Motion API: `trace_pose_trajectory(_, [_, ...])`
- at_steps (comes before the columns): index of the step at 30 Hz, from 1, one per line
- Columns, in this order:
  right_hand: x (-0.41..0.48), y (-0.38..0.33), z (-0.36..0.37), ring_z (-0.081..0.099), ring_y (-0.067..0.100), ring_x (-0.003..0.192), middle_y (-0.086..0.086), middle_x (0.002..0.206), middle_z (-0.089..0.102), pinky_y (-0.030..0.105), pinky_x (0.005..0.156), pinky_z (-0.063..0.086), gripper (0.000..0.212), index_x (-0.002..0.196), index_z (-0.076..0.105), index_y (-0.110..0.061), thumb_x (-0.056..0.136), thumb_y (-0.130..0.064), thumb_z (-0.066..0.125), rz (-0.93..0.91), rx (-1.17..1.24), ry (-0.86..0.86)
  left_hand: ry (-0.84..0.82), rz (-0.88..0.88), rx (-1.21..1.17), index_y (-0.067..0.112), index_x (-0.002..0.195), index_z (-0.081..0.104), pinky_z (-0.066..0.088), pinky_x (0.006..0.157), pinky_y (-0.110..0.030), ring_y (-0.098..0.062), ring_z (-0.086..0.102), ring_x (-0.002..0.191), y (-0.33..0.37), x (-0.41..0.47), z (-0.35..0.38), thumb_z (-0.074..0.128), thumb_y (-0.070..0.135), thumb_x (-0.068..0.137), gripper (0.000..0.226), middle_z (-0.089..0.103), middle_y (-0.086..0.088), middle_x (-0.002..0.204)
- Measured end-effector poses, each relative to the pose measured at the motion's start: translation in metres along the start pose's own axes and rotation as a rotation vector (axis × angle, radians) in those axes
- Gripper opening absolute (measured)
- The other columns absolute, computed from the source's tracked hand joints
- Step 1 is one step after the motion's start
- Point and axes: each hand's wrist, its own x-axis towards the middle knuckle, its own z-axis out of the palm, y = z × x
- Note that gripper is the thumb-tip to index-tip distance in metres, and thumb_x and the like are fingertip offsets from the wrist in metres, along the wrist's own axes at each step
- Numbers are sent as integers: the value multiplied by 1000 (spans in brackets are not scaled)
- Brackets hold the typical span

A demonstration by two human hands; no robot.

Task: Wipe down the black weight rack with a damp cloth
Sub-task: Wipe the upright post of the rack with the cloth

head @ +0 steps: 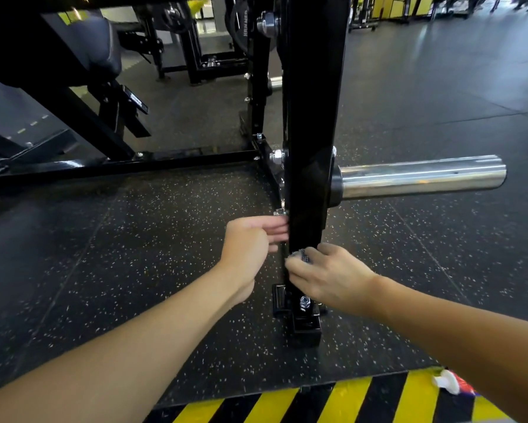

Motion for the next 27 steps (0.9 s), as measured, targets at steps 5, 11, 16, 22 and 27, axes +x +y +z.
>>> trace_pose_trajectory(5, [-3, -11, 12, 53, 23, 62, 10, 96, 55, 32, 57, 43, 21, 84, 66, -10, 79, -1, 47, -12, 3, -30, -9, -21, -36, 11, 107, 74, 57, 93, -37, -13, 72, 96, -7, 2, 0, 33, -21, 86, 56, 77, -2, 100])
trace_pose_trajectory(11, [-4, -24, 25, 53, 23, 63, 10, 96, 55, 32, 58, 45, 32, 82, 68, -8, 81, 0, 37, -76, -8, -83, -30, -57, -113, 15, 105, 75, 59, 89, -37, -17, 72, 99, -13, 3, -1, 33, -20, 89, 57, 76, -4, 103])
trace_pose_trajectory(16, [-3, -34, 33, 54, 26, 67, 11, 101, 53, 34, 58, 46, 10, 86, 69, -8, 81, -8, 61, -77, 22, -213, -57, -110, -181, 11, 106, 74, 58, 90, -37, -18, 71, 102, -23, -4, -3, 33, -19, 91, 53, 75, -7, 107])
trace_pose_trajectory(22, [-13, -30, 23, 58, 27, 72, 13, 112, 55, 34, 55, 49, 20, 92, 72, -10, 75, -17, 77, 10, 83, -385, -25, -465, -202, 13, 117, 65, 59, 87, -40, -25, 69, 102, -66, -19, -17, 39, -4, 99, 36, 69, -11, 113])
trace_pose_trajectory(27, [-19, -27, -3, 59, 28, 88, 11, 124, 48, 35, 63, 49, 37, 115, 61, -8, 79, -11, 70, 226, 170, -495, -135, -645, -299, 11, 126, 56, 57, 89, -48, -36, 66, 105, -82, -27, -3, 46, 11, 103, 25, 63, -18, 120])
